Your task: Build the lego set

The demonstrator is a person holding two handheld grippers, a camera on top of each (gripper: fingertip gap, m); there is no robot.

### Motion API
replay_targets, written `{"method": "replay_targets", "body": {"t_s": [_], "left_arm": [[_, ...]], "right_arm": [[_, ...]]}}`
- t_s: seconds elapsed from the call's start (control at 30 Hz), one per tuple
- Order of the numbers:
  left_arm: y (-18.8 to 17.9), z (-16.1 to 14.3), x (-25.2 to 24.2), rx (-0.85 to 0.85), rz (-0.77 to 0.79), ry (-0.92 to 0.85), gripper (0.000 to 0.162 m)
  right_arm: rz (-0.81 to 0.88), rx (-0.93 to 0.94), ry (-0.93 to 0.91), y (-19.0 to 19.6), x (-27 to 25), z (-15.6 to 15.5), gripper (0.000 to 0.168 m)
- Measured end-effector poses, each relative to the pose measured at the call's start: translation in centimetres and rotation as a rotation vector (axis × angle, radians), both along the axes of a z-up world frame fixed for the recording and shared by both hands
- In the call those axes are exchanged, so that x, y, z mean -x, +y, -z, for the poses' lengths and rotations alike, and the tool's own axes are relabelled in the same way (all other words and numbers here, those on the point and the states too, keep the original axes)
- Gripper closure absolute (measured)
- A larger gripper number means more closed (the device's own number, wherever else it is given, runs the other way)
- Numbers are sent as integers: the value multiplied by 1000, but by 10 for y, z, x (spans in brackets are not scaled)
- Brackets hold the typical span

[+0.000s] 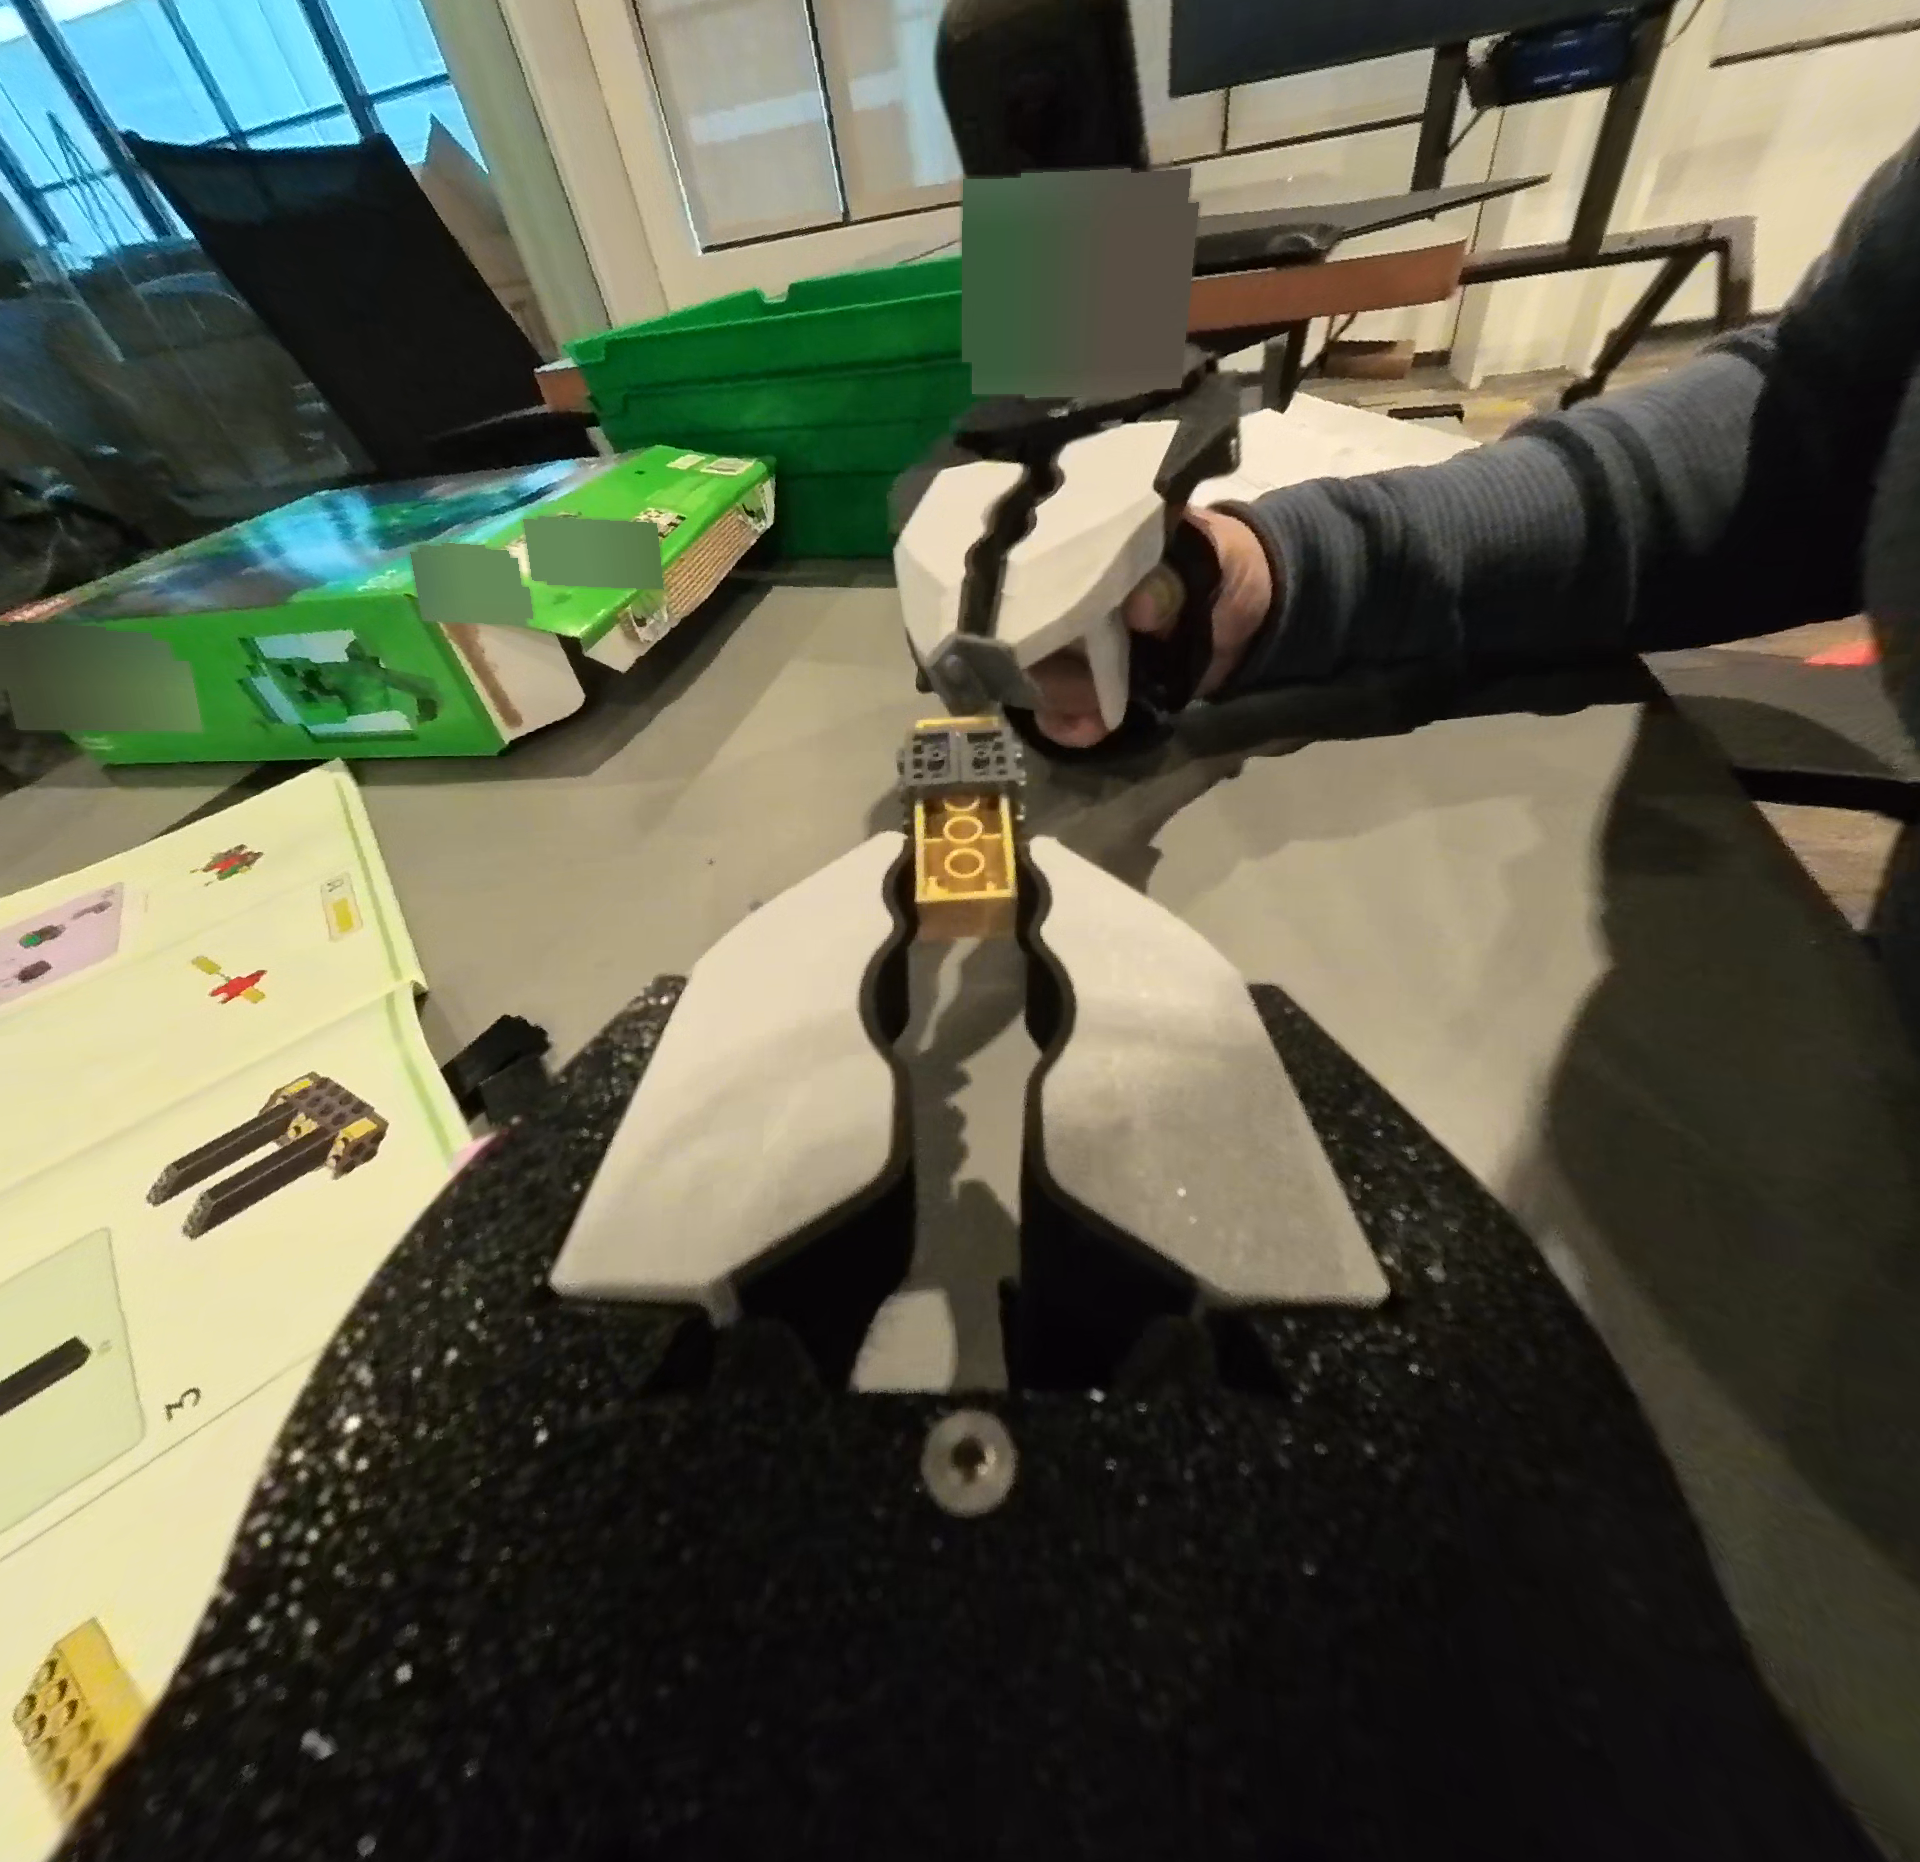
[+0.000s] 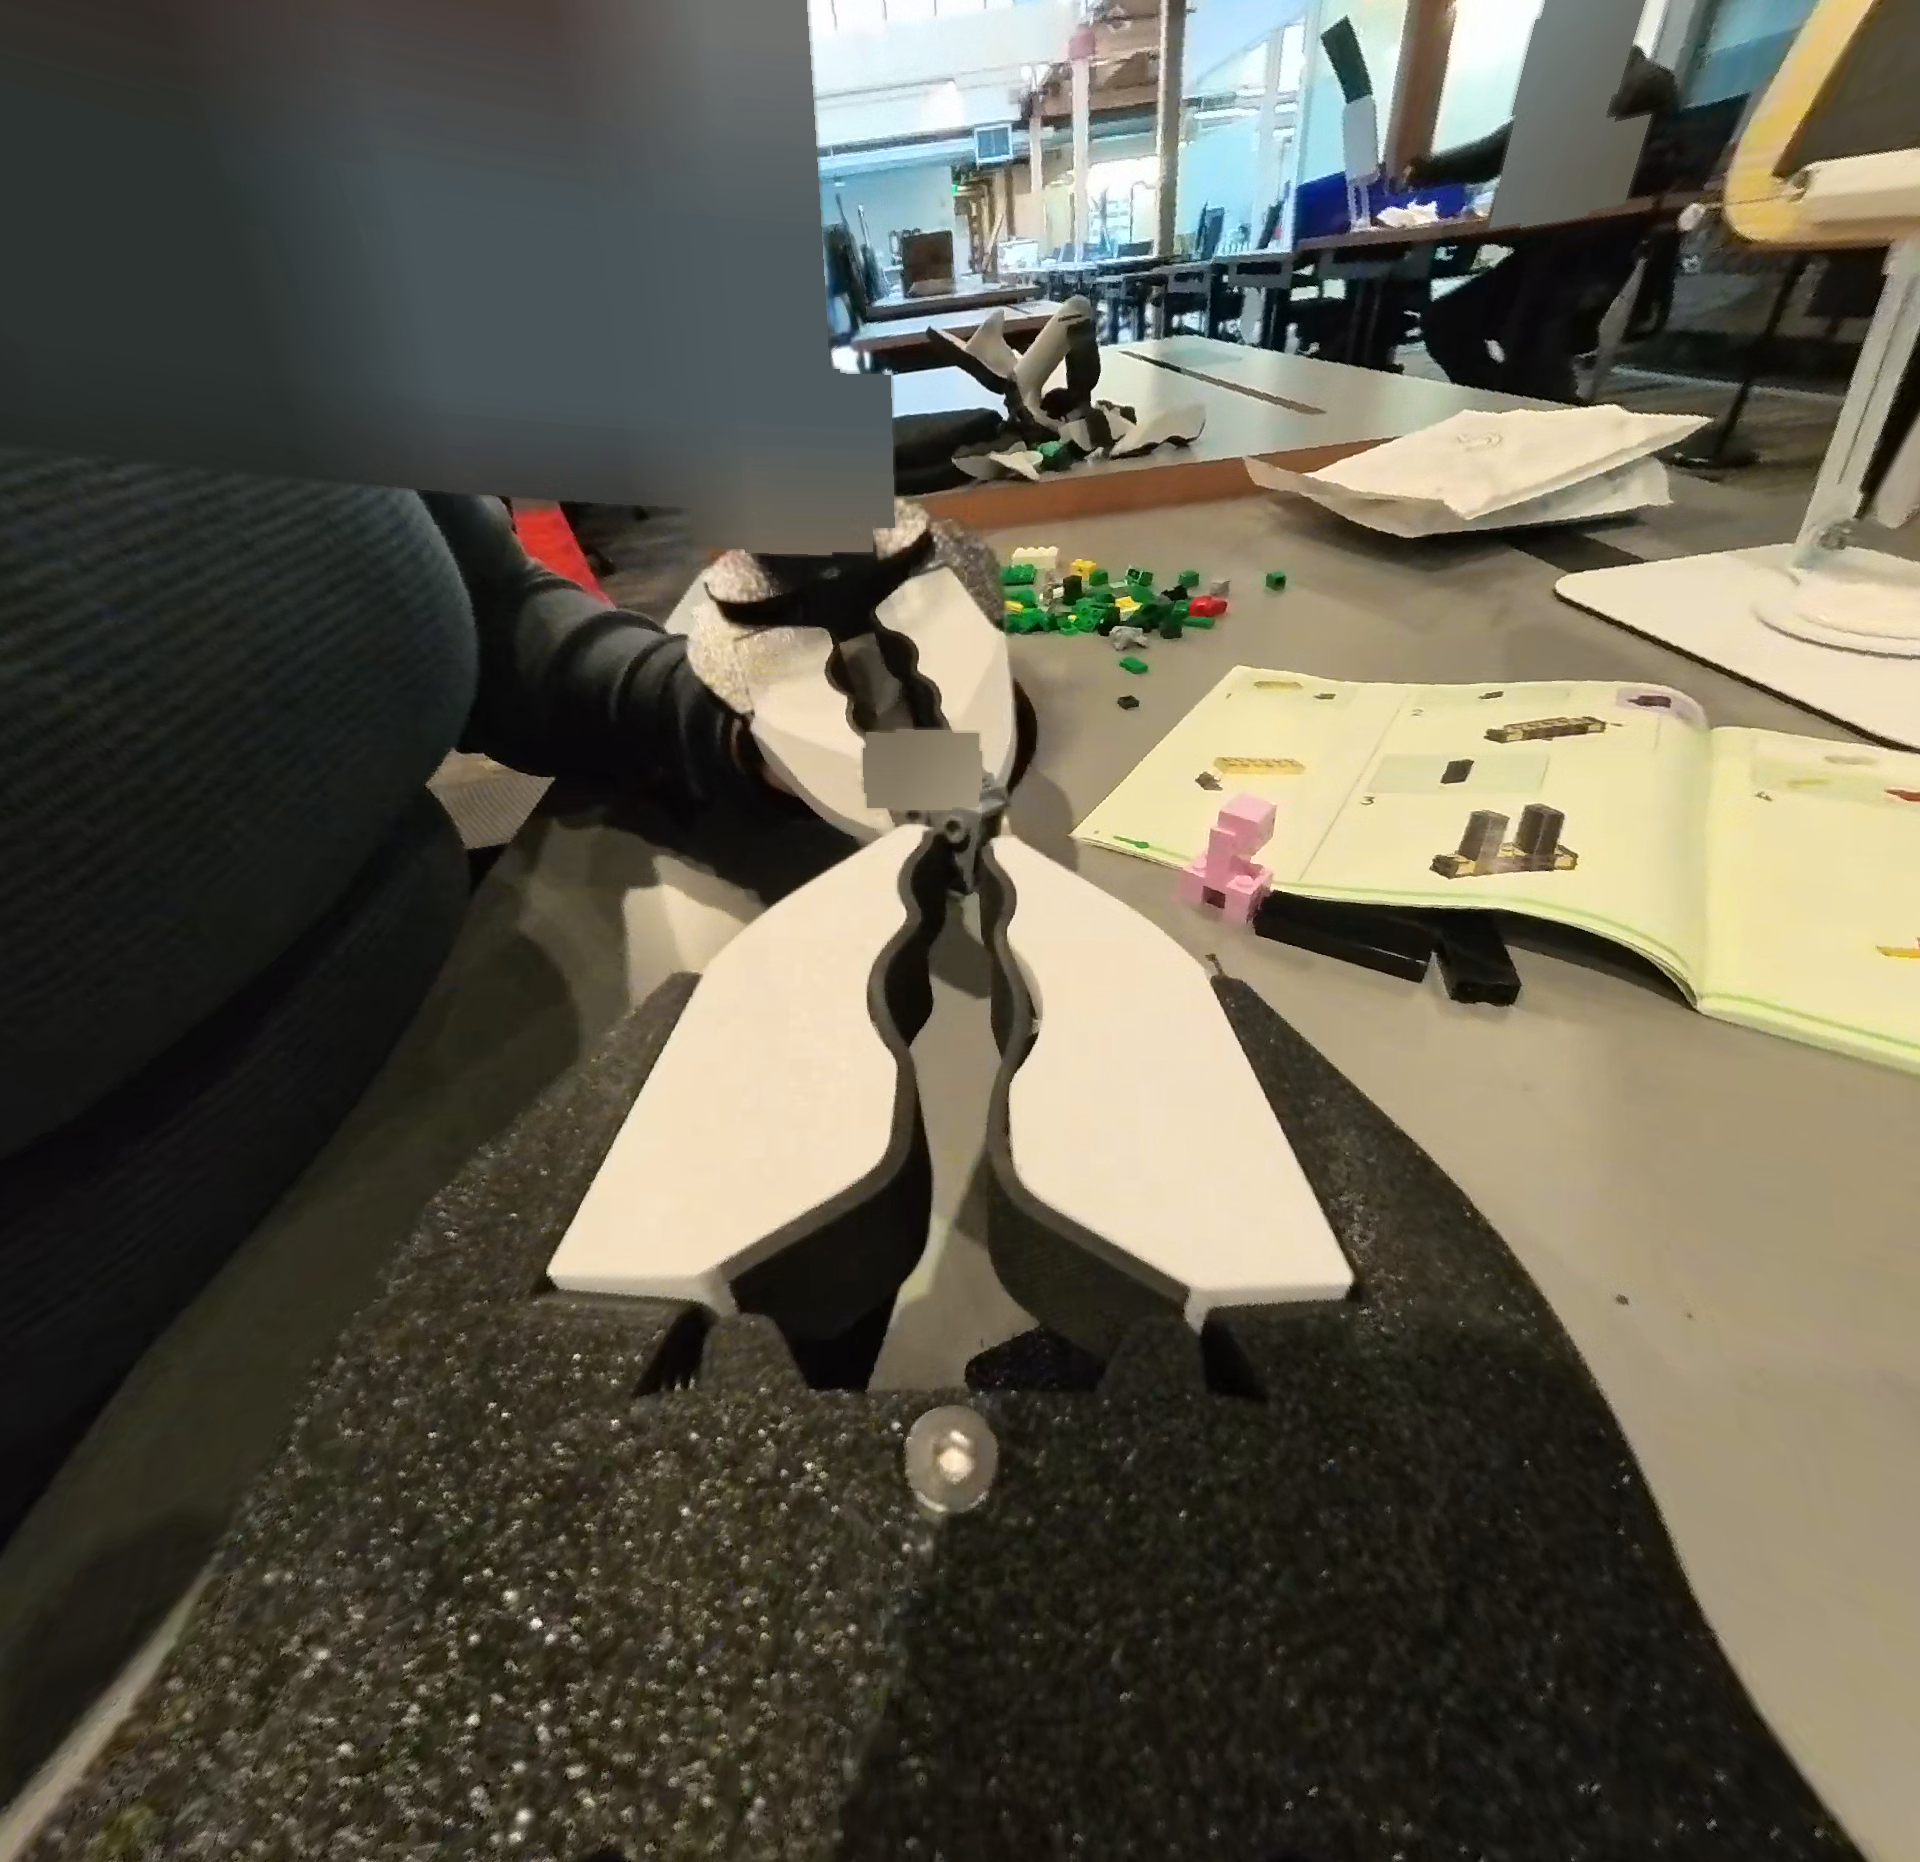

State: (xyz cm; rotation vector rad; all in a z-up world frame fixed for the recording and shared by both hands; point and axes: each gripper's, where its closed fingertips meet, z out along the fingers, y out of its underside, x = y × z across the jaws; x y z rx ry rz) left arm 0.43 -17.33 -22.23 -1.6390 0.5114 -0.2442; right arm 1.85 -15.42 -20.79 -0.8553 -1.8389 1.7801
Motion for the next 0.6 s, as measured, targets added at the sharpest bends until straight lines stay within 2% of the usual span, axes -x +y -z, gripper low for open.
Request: {"method": "replay_targets", "body": {"t_s": [0.27, 0.6], "left_arm": [[-1, 3, -6, -68, -15, 201, 145], [-1, 3, -5, -104, -36, 264, 145]], "right_arm": [[1, 6, -25, -1, 0, -1, 163], [-4, 32, -86, -2, -2, 5, 163]]}}
